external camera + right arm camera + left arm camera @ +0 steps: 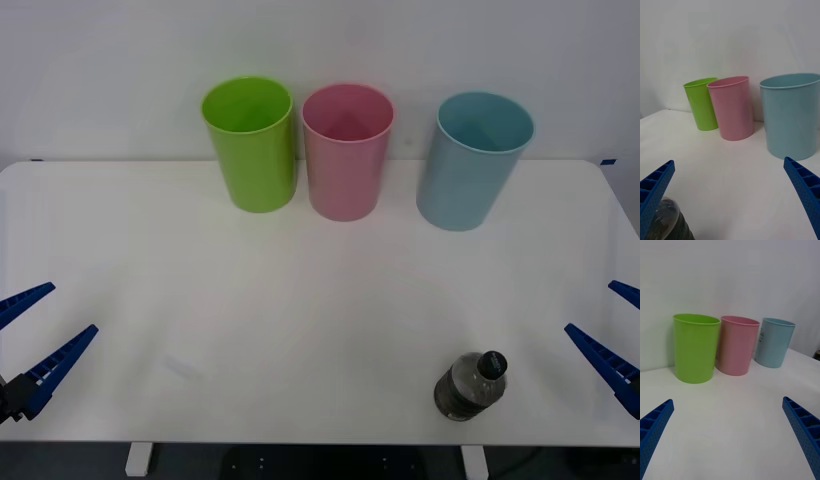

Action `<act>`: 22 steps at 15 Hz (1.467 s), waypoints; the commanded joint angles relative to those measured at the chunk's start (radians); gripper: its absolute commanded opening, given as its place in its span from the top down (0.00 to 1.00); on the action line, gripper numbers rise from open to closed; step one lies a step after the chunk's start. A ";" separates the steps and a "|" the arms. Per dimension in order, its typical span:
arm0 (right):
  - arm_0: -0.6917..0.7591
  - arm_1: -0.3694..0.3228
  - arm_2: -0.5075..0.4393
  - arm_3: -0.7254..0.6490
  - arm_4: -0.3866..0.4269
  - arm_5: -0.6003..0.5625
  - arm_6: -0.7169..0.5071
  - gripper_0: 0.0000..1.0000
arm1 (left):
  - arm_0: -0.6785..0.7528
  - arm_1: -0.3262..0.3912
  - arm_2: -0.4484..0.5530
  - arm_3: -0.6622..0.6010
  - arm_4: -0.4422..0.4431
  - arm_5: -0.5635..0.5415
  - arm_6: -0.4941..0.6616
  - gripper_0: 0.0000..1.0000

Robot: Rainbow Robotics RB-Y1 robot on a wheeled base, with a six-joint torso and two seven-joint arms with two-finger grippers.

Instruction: Grasp the object on the table and drop it into the matching bin: aluminum can to the light blue bin, PET bottle to the pink bin.

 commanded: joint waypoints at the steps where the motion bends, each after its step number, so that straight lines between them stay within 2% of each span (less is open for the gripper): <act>1: 0.000 0.000 0.000 0.000 0.000 0.000 0.000 0.00 | 0.000 0.000 0.000 0.000 0.000 0.000 0.000 0.00; 3: 0.013 0.013 -0.006 0.003 -0.015 0.002 -0.005 0.00 | 0.000 0.000 0.000 0.000 0.000 0.000 0.000 0.00; 7: 0.053 -0.040 0.019 -0.005 -0.055 0.004 0.005 0.00 | 0.000 0.000 0.000 0.000 0.000 0.000 0.000 0.00; 11: 0.068 -0.083 0.043 0.020 -0.059 -0.039 0.038 0.00 | 0.000 0.000 0.000 0.000 0.000 0.000 0.000 0.00; 16: 0.027 -0.158 0.099 0.176 -0.059 -0.171 0.229 0.00 | 0.000 0.000 0.000 0.000 0.000 0.000 0.000 0.00; 20: -0.002 -0.206 0.175 0.225 -0.056 -0.185 0.370 0.00 | 0.000 0.000 0.000 0.000 0.000 0.000 0.000 0.00; 22: -0.038 -0.206 0.188 0.267 -0.020 -0.209 0.410 0.00 | 0.000 0.000 0.000 0.000 0.000 0.000 0.000 0.00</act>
